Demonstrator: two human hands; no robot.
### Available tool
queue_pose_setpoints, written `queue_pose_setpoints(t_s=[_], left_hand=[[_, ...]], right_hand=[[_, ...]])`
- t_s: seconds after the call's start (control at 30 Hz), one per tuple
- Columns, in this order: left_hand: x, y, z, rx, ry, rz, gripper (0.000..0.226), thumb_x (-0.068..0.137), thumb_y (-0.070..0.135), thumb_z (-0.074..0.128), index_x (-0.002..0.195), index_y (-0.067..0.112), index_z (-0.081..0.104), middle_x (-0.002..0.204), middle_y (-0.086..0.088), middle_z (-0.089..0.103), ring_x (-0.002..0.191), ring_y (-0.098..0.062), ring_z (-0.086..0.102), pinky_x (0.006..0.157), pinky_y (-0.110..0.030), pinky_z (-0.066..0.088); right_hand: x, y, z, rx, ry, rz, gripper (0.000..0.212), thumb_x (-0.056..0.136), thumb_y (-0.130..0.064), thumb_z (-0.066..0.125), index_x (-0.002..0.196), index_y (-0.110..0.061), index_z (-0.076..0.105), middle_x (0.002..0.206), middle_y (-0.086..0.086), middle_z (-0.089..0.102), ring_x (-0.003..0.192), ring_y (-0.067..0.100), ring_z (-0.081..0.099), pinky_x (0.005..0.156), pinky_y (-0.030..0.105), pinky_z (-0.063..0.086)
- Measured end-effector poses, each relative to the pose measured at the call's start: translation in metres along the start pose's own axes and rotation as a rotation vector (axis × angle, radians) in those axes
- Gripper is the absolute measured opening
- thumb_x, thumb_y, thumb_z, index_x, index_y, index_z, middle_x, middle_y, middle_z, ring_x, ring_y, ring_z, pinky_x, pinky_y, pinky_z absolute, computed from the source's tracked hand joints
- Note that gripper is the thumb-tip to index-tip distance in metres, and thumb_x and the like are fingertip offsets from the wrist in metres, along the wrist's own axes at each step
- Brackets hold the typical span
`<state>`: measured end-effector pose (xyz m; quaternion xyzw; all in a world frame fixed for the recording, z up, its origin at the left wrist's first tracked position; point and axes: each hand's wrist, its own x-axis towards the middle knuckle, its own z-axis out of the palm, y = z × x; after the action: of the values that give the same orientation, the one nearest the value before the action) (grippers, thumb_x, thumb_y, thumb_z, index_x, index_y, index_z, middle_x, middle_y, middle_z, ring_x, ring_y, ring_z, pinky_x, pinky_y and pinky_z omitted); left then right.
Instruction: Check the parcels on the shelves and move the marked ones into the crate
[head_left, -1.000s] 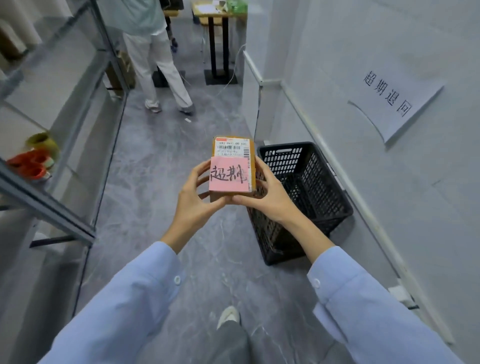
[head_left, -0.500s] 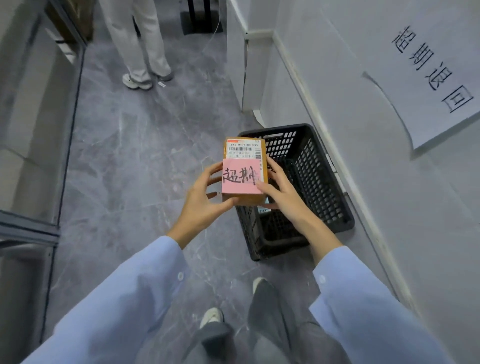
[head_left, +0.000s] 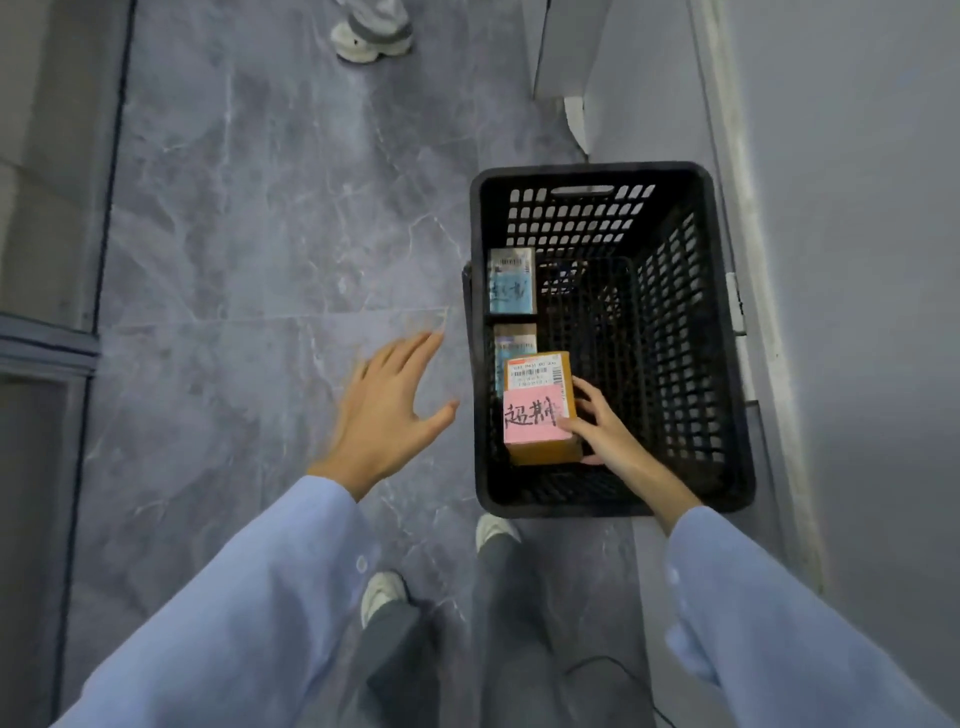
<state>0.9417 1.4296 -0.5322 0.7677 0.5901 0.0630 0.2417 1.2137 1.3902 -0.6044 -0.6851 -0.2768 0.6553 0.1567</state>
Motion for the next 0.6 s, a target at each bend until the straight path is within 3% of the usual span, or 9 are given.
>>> queue_pose_setpoints(t_s=[0.17, 0.33, 0.4, 0.43, 0.53, 0.6], left_hand=[[0.012, -0.003, 0.030, 0.005, -0.057, -0.026, 0.073, 0.085, 0.057, 0.044, 0.150, 0.025, 0.036, 0.156, 0.005, 0.035, 0.141, -0.016, 0.033, 0.112, -0.035, 0.025], [0.019, -0.012, 0.048, -0.012, -0.104, -0.034, 0.071, 0.086, 0.058, 0.043, 0.149, 0.026, 0.036, 0.155, 0.007, 0.036, 0.141, -0.014, 0.032, 0.111, -0.029, 0.021], [0.019, -0.015, 0.052, -0.023, -0.112, -0.032, 0.069, 0.087, 0.058, 0.043, 0.149, 0.027, 0.037, 0.154, 0.008, 0.037, 0.140, -0.013, 0.032, 0.109, -0.025, 0.018], [0.020, -0.017, 0.054, -0.030, -0.118, -0.031, 0.068, 0.087, 0.058, 0.043, 0.148, 0.028, 0.038, 0.154, 0.009, 0.037, 0.140, -0.013, 0.032, 0.108, -0.024, 0.017], [0.019, -0.023, 0.057, -0.039, -0.127, -0.044, 0.067, 0.088, 0.057, 0.044, 0.148, 0.027, 0.039, 0.153, 0.009, 0.038, 0.140, -0.013, 0.033, 0.109, -0.025, 0.018], [0.017, -0.026, 0.057, -0.038, -0.130, -0.057, 0.067, 0.088, 0.057, 0.043, 0.148, 0.027, 0.039, 0.153, 0.009, 0.038, 0.140, -0.013, 0.033, 0.110, -0.026, 0.019]], right_hand=[[0.046, 0.041, 0.010, 0.002, -0.062, 0.125, 0.063, 0.100, -0.019, 0.054, 0.153, -0.035, 0.023, 0.153, 0.000, 0.035, 0.110, 0.013, 0.045, 0.059, 0.023, 0.043], [0.087, 0.067, 0.020, 0.023, -0.087, 0.206, 0.064, 0.098, -0.019, 0.056, 0.151, -0.039, 0.024, 0.149, -0.003, 0.042, 0.111, 0.016, 0.049, 0.074, 0.034, 0.050], [0.097, 0.074, 0.023, 0.031, -0.120, 0.209, 0.067, 0.098, -0.014, 0.055, 0.151, -0.038, 0.021, 0.149, -0.003, 0.040, 0.114, 0.016, 0.048, 0.070, 0.029, 0.049], [0.100, 0.076, 0.024, 0.022, -0.131, 0.202, 0.070, 0.098, -0.011, 0.055, 0.152, -0.037, 0.020, 0.149, -0.004, 0.038, 0.117, 0.016, 0.047, 0.073, 0.027, 0.049], [0.110, 0.083, 0.025, -0.065, -0.131, 0.183, 0.078, 0.095, -0.009, 0.059, 0.154, -0.036, 0.016, 0.159, -0.004, 0.026, 0.142, 0.020, 0.031, 0.102, 0.038, 0.040], [0.111, 0.082, 0.026, -0.115, -0.133, 0.180, 0.075, 0.096, -0.009, 0.058, 0.155, -0.031, 0.016, 0.159, -0.003, 0.026, 0.140, 0.017, 0.032, 0.102, 0.038, 0.037]])
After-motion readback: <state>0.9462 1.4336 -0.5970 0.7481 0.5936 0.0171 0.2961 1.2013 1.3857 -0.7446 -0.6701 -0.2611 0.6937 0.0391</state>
